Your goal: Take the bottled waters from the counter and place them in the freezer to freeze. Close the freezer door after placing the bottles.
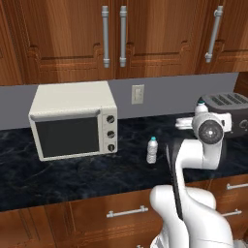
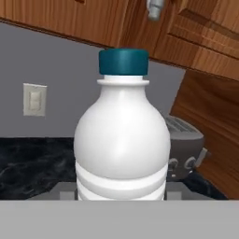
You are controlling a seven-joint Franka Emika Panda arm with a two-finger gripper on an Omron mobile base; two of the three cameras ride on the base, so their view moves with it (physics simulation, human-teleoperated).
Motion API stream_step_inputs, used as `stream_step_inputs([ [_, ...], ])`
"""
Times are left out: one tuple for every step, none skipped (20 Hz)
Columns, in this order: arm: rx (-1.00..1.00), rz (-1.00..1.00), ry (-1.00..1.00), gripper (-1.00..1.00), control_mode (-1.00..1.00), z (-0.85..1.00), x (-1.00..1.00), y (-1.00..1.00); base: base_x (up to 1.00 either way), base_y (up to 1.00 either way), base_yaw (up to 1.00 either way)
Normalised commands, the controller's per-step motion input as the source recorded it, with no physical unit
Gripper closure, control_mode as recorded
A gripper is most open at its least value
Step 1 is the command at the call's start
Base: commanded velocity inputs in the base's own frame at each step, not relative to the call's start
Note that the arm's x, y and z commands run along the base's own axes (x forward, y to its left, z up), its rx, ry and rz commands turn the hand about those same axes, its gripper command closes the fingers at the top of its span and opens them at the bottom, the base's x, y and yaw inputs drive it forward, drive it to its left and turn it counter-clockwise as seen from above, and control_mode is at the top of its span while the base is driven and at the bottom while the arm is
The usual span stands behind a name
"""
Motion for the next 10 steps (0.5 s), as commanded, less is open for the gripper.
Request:
stream_step_inputs([
  [-0.15,0.0,0.26,1.0,-1.0,0.2,-0.24,0.46,0.0,0.0,0.0],
  [-0.11,0.0,0.26,1.0,-1.0,0.27,-0.36,0.53,0.0,0.0,0.0],
  [-0.08,0.0,0.29,1.0,-1.0,0.33,-0.44,0.47,0.0,0.0,0.0],
  [-0.05,0.02,0.28,1.0,-1.0,0.31,-0.52,0.39,0.0,0.0,0.0],
  [-0.02,0.06,0.25,1.0,-1.0,0.2,-0.51,0.32,0.0,0.0,0.0],
  [0.0,0.08,0.26,1.0,-1.0,0.11,-0.44,0.24,0.0,0.0,0.0],
  [0.0,0.1,0.28,1.0,-1.0,0.0,-0.33,0.16,0.0,0.0,0.0],
  [0.05,0.09,0.15,1.0,-1.0,0.0,-0.36,0.15,0.0,0.0,0.0],
  [0.25,0.12,0.0,1.0,-1.0,-0.21,-0.5,0.08,0.0,0.0,0.0],
  [0.29,0.14,0.0,1.0,-1.0,-0.19,-0.43,0.0,0.0,0.0,0.0],
])
